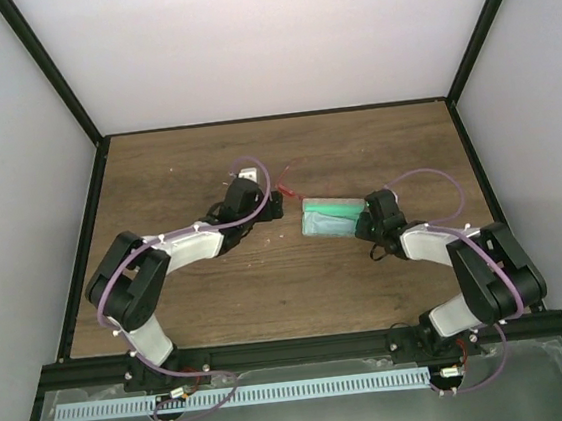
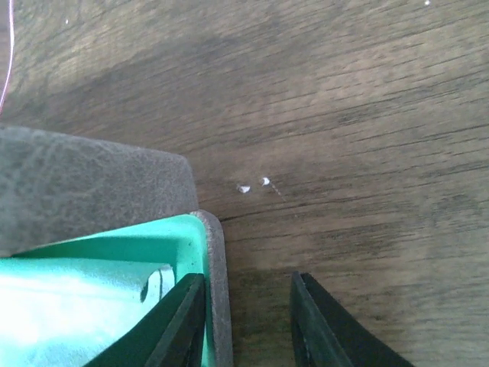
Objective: Organize the sunglasses
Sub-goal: Adjust the sunglasses case at the center of the board.
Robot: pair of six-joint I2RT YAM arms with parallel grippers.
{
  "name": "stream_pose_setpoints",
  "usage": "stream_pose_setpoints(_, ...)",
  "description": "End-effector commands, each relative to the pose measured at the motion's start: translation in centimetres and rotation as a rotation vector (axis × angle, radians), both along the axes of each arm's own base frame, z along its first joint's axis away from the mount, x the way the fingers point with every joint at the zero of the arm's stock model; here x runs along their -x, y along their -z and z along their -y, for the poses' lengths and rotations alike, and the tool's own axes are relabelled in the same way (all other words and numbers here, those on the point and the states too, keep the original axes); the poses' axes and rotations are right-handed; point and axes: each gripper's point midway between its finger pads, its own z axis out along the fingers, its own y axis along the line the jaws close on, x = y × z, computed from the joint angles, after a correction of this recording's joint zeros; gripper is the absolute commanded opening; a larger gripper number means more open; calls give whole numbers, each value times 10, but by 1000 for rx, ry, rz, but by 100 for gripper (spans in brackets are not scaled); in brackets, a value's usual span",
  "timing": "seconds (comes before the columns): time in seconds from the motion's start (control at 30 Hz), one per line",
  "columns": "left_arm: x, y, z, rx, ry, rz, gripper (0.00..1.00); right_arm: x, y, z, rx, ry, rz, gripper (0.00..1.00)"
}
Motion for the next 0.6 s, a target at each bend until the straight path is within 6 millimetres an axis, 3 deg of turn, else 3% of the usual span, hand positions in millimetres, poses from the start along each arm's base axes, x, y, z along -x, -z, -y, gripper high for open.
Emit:
stream_pose_setpoints(0.0, 3, 14, 2, 7, 18, -17, 97, -14, -2, 1, 17, 12, 29, 28)
stream_pose_setpoints(0.23, 10, 16, -1, 29, 20, -20, 97, -15, -9, 17, 58, 101, 30, 6)
stream_pose_setpoints(0.47, 7, 17, 6, 40, 43, -21, 98, -18, -29, 53, 167, 278, 33, 1)
stream_pose_setpoints(0.57, 9, 18, 5, 43, 47, -20, 97, -17, -30, 59, 194, 296, 24, 1)
